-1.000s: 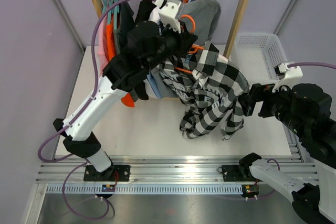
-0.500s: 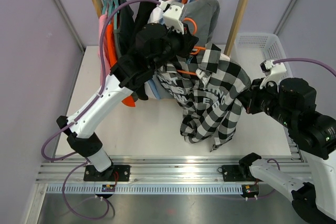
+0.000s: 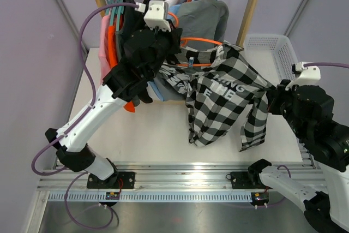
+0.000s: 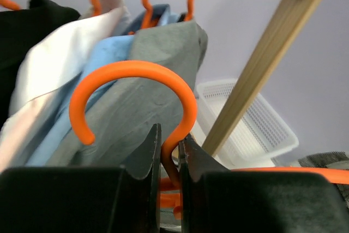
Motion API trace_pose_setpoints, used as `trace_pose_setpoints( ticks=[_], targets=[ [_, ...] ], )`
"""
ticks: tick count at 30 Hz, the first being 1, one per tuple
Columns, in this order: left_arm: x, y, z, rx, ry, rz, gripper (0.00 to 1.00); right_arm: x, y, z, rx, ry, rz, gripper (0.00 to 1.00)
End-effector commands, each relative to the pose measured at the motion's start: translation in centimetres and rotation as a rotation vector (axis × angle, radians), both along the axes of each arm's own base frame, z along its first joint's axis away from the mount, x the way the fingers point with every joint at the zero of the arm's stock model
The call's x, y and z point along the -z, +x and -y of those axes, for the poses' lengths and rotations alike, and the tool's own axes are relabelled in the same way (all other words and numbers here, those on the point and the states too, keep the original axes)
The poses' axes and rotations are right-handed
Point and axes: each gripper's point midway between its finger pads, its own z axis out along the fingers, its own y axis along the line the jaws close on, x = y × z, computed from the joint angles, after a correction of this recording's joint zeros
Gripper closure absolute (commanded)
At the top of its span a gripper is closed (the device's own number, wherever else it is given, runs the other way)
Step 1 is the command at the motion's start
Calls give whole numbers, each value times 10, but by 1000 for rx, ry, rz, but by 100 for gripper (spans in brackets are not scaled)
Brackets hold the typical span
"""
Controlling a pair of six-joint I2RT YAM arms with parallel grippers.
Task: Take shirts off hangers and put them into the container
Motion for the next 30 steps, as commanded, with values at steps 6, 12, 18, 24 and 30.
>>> trace_pose_setpoints(
  ticks=[6, 12, 18, 24, 30],
  targets=[
    [-84, -44, -156, -408, -299, 237, 100, 19, 1, 91, 587, -210, -65, 100],
    [-87, -64, -175, -400, -391, 272, 100, 41, 11, 86, 600, -262, -129, 100],
    [-78, -65, -141, -229, -400, 233, 100, 40, 18, 69, 500, -201, -118, 100],
    [-42, -89, -26, 315, -365, 67, 100, 17, 19, 1, 89, 2, -45, 66],
    [-8, -144, 58, 723, -352, -74, 100, -26, 9, 13, 102, 31, 76, 1]
  ],
)
